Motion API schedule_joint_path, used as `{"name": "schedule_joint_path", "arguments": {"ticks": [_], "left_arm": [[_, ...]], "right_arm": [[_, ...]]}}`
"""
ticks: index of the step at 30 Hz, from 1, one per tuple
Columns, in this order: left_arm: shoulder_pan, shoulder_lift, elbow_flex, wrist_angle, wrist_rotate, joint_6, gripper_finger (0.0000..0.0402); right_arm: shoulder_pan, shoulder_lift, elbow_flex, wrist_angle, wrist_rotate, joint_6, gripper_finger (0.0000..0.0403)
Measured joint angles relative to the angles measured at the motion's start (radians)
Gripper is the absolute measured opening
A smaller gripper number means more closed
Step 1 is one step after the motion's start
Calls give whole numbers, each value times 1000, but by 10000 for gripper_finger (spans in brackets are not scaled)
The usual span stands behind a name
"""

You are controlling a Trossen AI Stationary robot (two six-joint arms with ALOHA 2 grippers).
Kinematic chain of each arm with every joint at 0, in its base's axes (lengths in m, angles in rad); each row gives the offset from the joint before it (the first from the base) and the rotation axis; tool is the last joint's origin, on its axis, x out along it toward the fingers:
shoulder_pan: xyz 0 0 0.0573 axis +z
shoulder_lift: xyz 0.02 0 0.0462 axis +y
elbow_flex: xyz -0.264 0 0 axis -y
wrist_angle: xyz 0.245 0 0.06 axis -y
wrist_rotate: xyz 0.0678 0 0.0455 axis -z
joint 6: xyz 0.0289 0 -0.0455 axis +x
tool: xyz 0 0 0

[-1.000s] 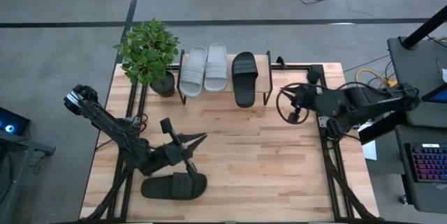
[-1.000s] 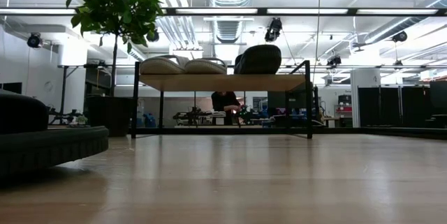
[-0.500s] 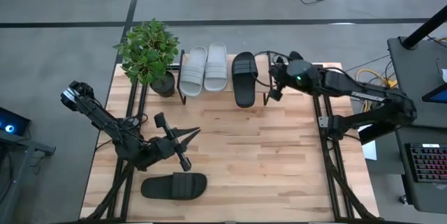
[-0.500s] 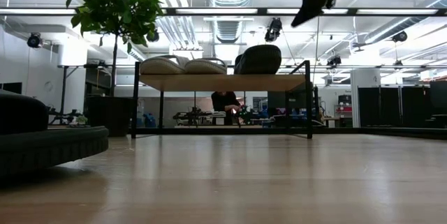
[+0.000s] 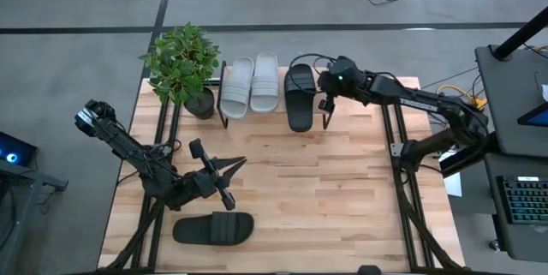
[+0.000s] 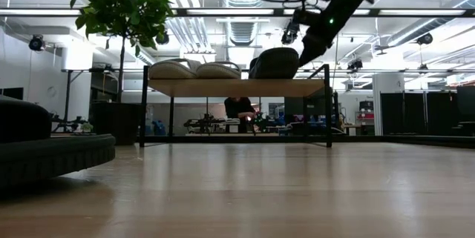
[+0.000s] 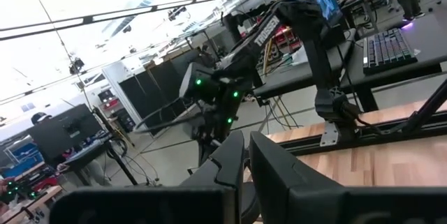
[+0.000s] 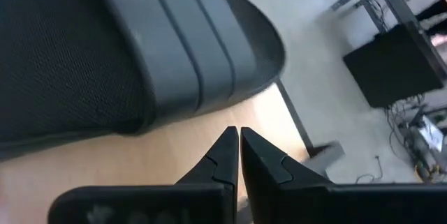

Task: Pick and place slides into the shelf
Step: Put the right black slipper on the shelf

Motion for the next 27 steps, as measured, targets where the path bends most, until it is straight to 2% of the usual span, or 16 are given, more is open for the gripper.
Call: {"name": "schedule_joint_path", "arguments": {"ticks": [5,14,27], "left_arm": [[0,0,0,0,0,0,11],[0,0,0,0,-1,-2,11],[0,0,0,0,-1,-3,11]], "right_arm": [[-11,32,0,16,-13,-11,8],[-12,39,0,17,-125,-7,8],[-11,39,0,41,-153,29,8]]}}
